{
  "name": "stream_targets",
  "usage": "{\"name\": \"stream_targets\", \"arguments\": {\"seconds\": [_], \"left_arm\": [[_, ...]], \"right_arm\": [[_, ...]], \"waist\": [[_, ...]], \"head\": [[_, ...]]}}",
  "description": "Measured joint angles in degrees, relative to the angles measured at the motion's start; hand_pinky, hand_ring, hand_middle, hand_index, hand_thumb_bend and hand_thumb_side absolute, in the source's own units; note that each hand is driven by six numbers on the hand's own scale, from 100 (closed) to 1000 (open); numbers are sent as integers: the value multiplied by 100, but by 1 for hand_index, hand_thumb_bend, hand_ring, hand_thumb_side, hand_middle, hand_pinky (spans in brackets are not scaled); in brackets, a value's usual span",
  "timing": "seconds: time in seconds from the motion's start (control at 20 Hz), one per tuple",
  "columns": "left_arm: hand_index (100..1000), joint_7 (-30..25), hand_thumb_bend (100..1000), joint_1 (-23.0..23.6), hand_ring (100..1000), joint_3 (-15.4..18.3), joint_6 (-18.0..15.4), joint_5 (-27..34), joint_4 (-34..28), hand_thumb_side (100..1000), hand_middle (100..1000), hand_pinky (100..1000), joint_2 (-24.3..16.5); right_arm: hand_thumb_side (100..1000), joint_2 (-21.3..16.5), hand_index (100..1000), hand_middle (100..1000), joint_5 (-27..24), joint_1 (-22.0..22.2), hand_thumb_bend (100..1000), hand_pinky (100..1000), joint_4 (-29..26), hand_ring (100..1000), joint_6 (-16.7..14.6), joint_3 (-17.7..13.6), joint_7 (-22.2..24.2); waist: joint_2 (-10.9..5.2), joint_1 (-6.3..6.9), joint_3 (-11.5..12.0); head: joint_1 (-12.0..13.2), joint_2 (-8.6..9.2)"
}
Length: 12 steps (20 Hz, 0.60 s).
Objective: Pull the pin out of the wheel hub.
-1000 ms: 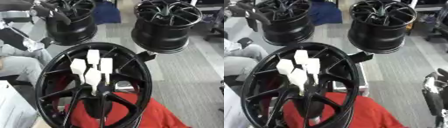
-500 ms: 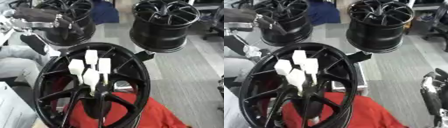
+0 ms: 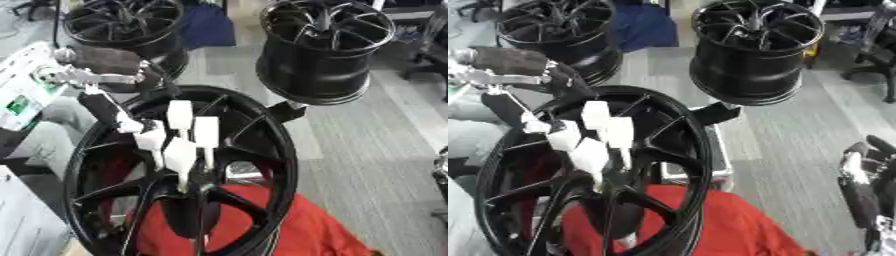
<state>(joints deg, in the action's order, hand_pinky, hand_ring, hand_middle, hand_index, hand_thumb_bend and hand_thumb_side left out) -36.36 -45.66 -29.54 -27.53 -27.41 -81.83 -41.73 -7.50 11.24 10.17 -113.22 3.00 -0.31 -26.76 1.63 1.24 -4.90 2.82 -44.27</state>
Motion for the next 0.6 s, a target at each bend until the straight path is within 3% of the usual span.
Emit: {"name": "stream_targets", "arguments": {"seconds": [0.6], "left_arm": [[916,80,310,294,520,-24,-80,-386,114,625,764,534,-110]], "right_arm": [[495,-14,797,601,0,0,100,525,0,595,0,0,0]], "waist": [[-18,3,30]], "head": [[-26,0]]}}
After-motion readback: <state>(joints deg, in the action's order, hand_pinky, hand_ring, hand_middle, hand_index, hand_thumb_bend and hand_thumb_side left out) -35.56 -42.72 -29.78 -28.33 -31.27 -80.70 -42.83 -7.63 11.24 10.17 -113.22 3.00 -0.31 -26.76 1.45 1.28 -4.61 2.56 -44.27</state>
